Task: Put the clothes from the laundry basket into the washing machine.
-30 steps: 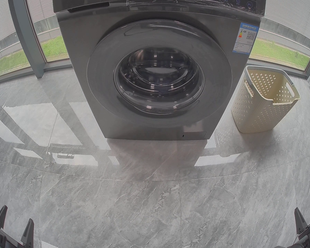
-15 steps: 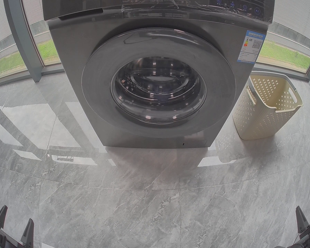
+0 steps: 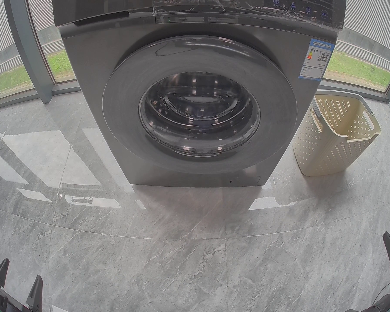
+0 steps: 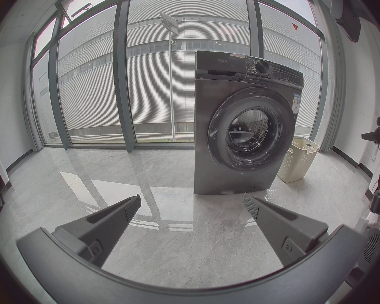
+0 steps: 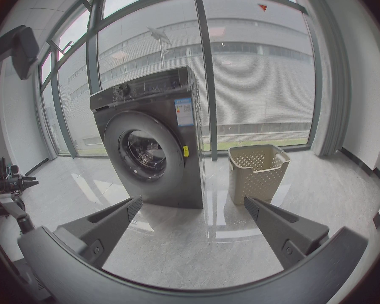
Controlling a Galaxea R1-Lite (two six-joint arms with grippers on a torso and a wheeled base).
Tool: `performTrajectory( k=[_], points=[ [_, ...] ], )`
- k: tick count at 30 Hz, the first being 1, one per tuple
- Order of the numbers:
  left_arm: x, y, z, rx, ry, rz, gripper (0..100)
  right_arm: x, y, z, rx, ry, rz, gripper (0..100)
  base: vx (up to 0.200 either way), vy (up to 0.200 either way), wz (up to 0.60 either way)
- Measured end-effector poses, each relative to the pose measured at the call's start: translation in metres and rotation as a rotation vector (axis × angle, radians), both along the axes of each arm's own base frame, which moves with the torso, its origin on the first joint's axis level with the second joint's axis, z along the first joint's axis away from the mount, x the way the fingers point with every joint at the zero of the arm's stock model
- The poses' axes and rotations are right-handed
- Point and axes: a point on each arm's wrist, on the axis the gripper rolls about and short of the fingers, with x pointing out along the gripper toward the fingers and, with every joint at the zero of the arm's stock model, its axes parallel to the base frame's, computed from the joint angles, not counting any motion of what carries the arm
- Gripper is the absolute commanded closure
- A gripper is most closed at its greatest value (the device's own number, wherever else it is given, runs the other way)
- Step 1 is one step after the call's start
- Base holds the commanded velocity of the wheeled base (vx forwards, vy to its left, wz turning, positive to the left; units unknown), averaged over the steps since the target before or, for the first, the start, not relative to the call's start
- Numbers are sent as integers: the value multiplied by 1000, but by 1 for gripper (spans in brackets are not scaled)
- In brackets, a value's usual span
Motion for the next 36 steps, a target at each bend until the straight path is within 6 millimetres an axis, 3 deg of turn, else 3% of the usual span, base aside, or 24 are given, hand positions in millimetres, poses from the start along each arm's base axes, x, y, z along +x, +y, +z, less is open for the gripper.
performTrajectory(
  k=[10,14,24,29,36],
  points=[
    [0,0,0,-2,0,0,0,73,13,14,78,190,177,0,200,0,0],
    [0,0,0,-3,0,0,0,104,30,15,145,260,240,0,200,0,0],
    [0,0,0,-7,1,0,0,177,87,11,242,300,296,0,0,0,0],
    [0,0,0,-11,1,1,0,197,103,7,259,284,309,0,160,0,0],
    [0,0,0,-19,2,2,0,208,110,2,267,260,317,0,200,0,0]
  ],
)
